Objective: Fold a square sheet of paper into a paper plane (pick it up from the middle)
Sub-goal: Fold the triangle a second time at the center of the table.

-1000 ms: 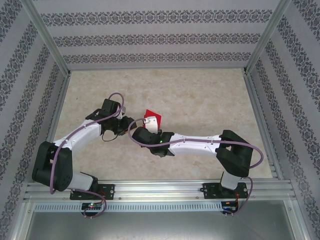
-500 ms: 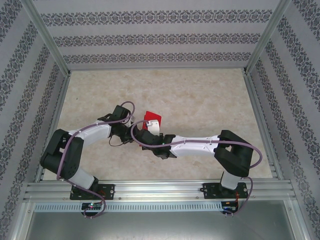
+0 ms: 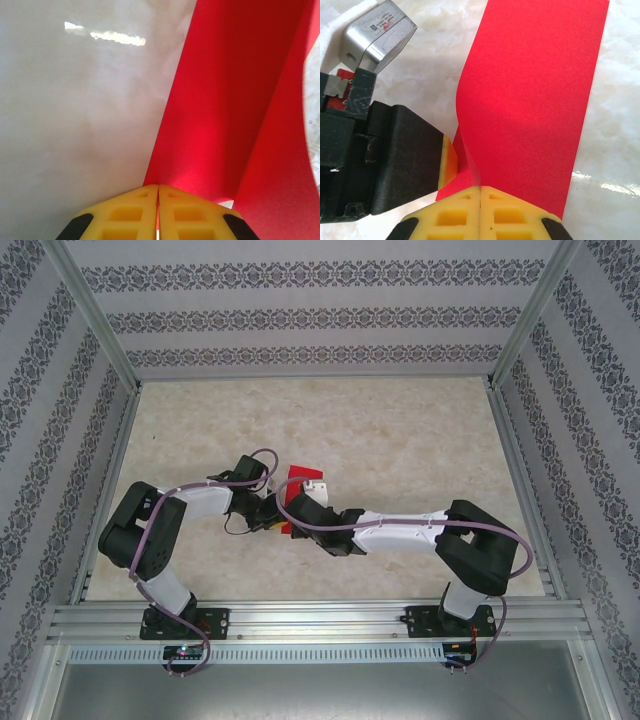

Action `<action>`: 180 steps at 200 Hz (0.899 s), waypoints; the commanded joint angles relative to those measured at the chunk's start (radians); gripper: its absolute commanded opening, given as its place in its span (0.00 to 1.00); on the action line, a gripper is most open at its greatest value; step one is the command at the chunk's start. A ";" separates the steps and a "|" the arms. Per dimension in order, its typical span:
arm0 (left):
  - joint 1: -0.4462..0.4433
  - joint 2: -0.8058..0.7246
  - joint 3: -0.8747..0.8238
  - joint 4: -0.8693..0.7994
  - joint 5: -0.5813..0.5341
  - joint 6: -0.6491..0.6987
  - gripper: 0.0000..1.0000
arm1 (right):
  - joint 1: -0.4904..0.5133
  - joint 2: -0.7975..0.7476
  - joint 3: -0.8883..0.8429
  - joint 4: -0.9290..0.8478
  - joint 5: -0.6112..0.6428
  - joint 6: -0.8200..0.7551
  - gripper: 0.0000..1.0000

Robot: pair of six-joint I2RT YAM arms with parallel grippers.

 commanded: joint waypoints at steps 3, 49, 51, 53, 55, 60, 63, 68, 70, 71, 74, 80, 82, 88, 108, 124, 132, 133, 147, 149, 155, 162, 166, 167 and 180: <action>-0.011 0.028 -0.006 0.008 -0.030 0.032 0.09 | -0.037 -0.036 -0.041 0.120 -0.123 -0.049 0.00; -0.012 0.039 0.001 -0.016 -0.065 0.062 0.09 | -0.124 -0.033 -0.070 0.183 -0.303 -0.106 0.00; -0.012 0.039 0.002 -0.018 -0.066 0.063 0.09 | -0.127 -0.032 -0.070 0.184 -0.309 -0.107 0.00; -0.012 0.041 0.002 -0.018 -0.067 0.064 0.09 | -0.131 -0.031 -0.070 0.184 -0.315 -0.109 0.00; -0.012 0.042 0.002 -0.019 -0.068 0.064 0.09 | -0.135 -0.030 -0.071 0.186 -0.322 -0.111 0.00; -0.011 0.042 0.002 -0.021 -0.072 0.067 0.09 | -0.146 -0.029 -0.071 0.188 -0.336 -0.116 0.00; -0.012 0.042 0.003 -0.024 -0.074 0.068 0.08 | -0.149 -0.028 -0.073 0.191 -0.345 -0.119 0.00; -0.012 0.042 0.003 -0.026 -0.077 0.070 0.09 | -0.157 -0.026 -0.074 0.194 -0.358 -0.127 0.00; -0.012 0.041 0.003 -0.026 -0.077 0.072 0.09 | -0.160 -0.024 -0.074 0.195 -0.364 -0.128 0.00; -0.011 0.042 0.004 -0.026 -0.076 0.071 0.09 | -0.162 -0.023 -0.074 0.196 -0.367 -0.129 0.00; -0.011 0.042 0.003 -0.027 -0.078 0.071 0.09 | -0.166 -0.023 -0.074 0.197 -0.373 -0.131 0.00; -0.012 0.043 0.004 -0.028 -0.078 0.073 0.08 | -0.174 -0.020 -0.074 0.197 -0.384 -0.136 0.00; -0.012 0.043 0.004 -0.028 -0.078 0.074 0.09 | -0.177 -0.018 -0.074 0.198 -0.389 -0.138 0.00; -0.012 0.043 0.006 -0.030 -0.080 0.075 0.08 | -0.186 -0.014 -0.074 0.202 -0.404 -0.144 0.00; -0.012 0.048 0.015 -0.038 -0.080 0.085 0.09 | -0.214 -0.002 -0.075 0.210 -0.459 -0.151 0.00; -0.013 0.048 0.018 -0.045 -0.084 0.091 0.09 | -0.233 0.008 -0.079 0.219 -0.506 -0.158 0.00; -0.013 0.048 0.018 -0.046 -0.086 0.092 0.09 | -0.241 0.010 -0.079 0.216 -0.523 -0.162 0.00; -0.012 0.047 0.019 -0.047 -0.086 0.093 0.09 | -0.242 0.011 -0.080 0.215 -0.524 -0.163 0.00; -0.013 0.049 0.020 -0.048 -0.085 0.094 0.09 | -0.255 0.011 -0.086 0.211 -0.550 -0.165 0.00; -0.012 0.049 0.021 -0.048 -0.085 0.095 0.09 | -0.256 0.011 -0.086 0.211 -0.555 -0.165 0.00; -0.013 0.047 0.020 -0.049 -0.084 0.095 0.09 | -0.262 0.011 -0.090 0.207 -0.567 -0.166 0.00; -0.012 0.048 0.020 -0.048 -0.084 0.094 0.09 | -0.269 0.009 -0.095 0.205 -0.582 -0.169 0.00; -0.013 0.047 0.020 -0.049 -0.083 0.094 0.09 | -0.272 0.009 -0.097 0.199 -0.589 -0.170 0.00; -0.012 0.047 0.021 -0.049 -0.083 0.095 0.09 | -0.273 0.009 -0.097 0.197 -0.589 -0.171 0.00; -0.012 0.046 0.021 -0.049 -0.083 0.095 0.09 | -0.280 0.006 -0.100 0.179 -0.598 -0.178 0.00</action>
